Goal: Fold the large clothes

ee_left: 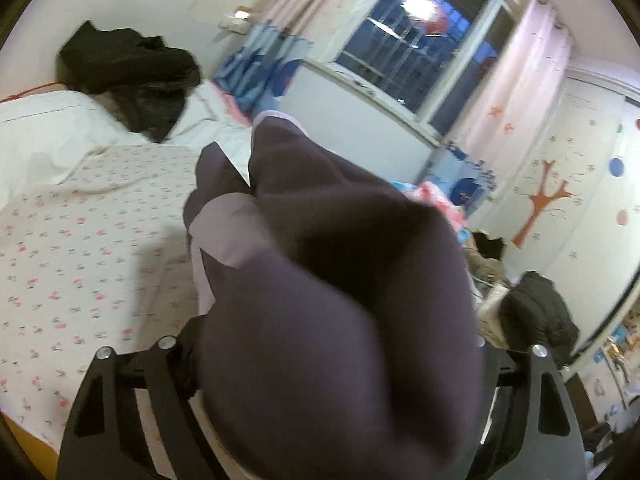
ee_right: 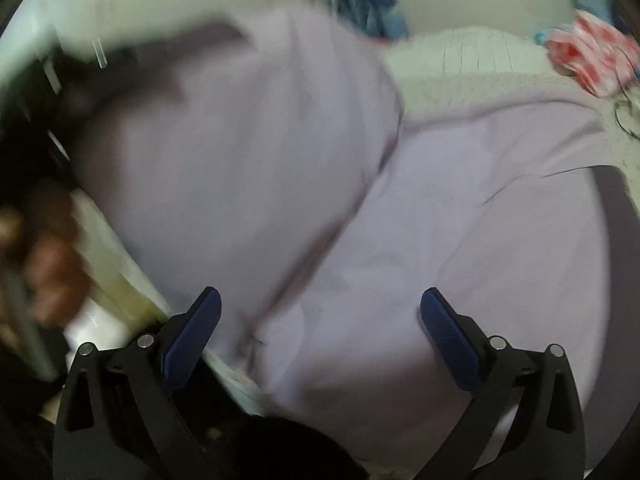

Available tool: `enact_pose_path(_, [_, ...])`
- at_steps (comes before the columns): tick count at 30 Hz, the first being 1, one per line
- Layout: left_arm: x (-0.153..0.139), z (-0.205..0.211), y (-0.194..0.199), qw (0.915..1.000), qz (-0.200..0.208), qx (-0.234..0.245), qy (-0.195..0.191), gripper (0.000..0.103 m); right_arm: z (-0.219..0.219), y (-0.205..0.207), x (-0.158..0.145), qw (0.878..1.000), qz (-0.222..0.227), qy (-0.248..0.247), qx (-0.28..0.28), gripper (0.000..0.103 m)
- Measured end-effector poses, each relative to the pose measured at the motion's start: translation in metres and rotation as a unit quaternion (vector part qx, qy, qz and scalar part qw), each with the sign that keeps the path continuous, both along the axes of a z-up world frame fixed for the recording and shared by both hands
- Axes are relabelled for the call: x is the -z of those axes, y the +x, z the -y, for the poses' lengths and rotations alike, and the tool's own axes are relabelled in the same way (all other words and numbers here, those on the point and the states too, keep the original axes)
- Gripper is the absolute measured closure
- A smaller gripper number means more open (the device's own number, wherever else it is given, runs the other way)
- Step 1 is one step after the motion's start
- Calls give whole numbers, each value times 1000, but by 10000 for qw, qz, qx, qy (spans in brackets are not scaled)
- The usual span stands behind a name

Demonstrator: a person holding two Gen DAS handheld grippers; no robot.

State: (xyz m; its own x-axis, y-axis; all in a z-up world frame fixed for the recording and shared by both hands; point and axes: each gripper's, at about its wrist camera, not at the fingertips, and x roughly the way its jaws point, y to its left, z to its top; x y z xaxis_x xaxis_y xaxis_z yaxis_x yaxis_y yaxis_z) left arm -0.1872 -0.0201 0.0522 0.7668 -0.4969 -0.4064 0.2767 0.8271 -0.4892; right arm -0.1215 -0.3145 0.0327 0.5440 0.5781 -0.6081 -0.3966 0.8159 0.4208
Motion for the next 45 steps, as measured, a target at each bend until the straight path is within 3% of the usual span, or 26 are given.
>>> enact_pose_path(3, [-19, 35, 1, 9989, 183, 425, 31, 30, 62, -9, -17, 9952, 227, 799, 517, 6])
enact_pose_path(5, [-26, 69, -2, 9966, 316, 748, 120, 31, 116, -7, -14, 9807, 55, 1763, 848, 6])
enact_pose_path(6, [-26, 85, -3, 9952, 372, 887, 199, 31, 141, -7, -9, 9687, -25, 2282, 972, 6])
enact_pose_path(8, [-20, 136, -9, 9890, 472, 1324, 455, 31, 205, -8, 8, 9263, -209, 3497, 1390, 6])
enact_pose_path(10, [-8, 177, -19, 9810, 510, 1729, 715, 31, 249, -9, 11, 9072, -170, 3820, 1752, 6])
enact_pose_path(12, [13, 225, -32, 9665, 541, 2222, 1163, 31, 271, -10, -2, 9116, 24, 3645, 1899, 6])
enact_pose_path(15, [50, 286, -56, 9351, 733, 2806, 2035, 31, 285, 4, -41, 9432, 234, 2775, 1811, 6])
enact_pose_path(17, [63, 304, -65, 9243, 794, 2946, 2293, 31, 274, 29, -69, 9714, 143, 1815, 1527, 6])
enact_pose_path(18, [65, 306, -64, 9242, 766, 2966, 2280, 31, 260, 46, -83, 9829, 94, 1295, 1307, 6])
enact_pose_path(20, [67, 309, -65, 9229, 746, 2985, 2315, 31, 224, 79, -94, 9943, -150, 642, 833, 6])
enact_pose_path(23, [66, 304, -61, 9194, 725, 3065, 2355, 31, 161, 114, -81, 9960, -717, -372, 392, 6])
enact_pose_path(25, [65, 299, -59, 9161, 721, 3137, 2391, 30, 129, 124, -49, 9841, -1139, -1287, 458, 6])
enact_pose_path(26, [63, 294, -59, 9129, 655, 3251, 2381, 31, 119, 124, -36, 9804, -1253, -1462, 407, 6])
enact_pose_path(28, [56, 281, -57, 9074, 480, 3489, 2293, 31, 115, 123, -11, 9765, -1418, -1550, 478, 6])
enact_pose_path(30, [42, 252, -52, 9127, 173, 3641, 1845, 30, 120, 115, -6, 9747, -1323, -1648, 729, 7])
enact_pose_path(31, [37, 238, -49, 9204, 90, 3554, 1631, 30, 123, 106, -6, 9733, -1284, -1713, 823, 7])
enact_pose_path(32, [28, 212, -38, 9346, -21, 3325, 1267, 30, 123, 96, -4, 9717, -1236, -1794, 915, 7])
enact_pose_path(33, [24, 194, -30, 9435, -94, 3137, 1069, 30, 126, 91, -5, 9700, -1180, -1870, 1013, 7])
enact_pose_path(34, [20, 167, -11, 9573, -235, 2766, 807, 29, 125, 82, -5, 9673, -1107, -1983, 1132, 7])
enact_pose_path(36, [26, 122, 32, 9748, -701, 2086, 357, 26, 123, 66, -1, 9622, -957, -2167, 1342, 7])
enact_pose_path(39, [61, 93, 90, 9694, -1670, 1795, -157, 26, 138, 64, 10, 9600, -844, -2078, 1675, 7])
enact_pose_path(41, [90, 97, 118, 9533, -2208, 2038, -312, 26, 151, 60, 26, 9615, -780, -1740, 1977, 7])
enact_pose_path(42, [98, 98, 123, 9495, -2346, 2063, -290, 25, 155, 54, 28, 9618, -771, -1637, 2054, 7])
enact_pose_path(43, [112, 102, 127, 9433, -2475, 2170, -438, 20, 159, 49, 32, 9615, -764, -1459, 2200, 7])
enact_pose_path(44, [123, 109, 132, 9367, -2610, 2266, -562, 9, 160, 44, 34, 9611, -754, -1343, 2293, 7])
enact_pose_path(45, [128, 117, 135, 9341, -2683, 2288, -565, 6, 163, 38, 40, 9613, -732, -1152, 2392, 7])
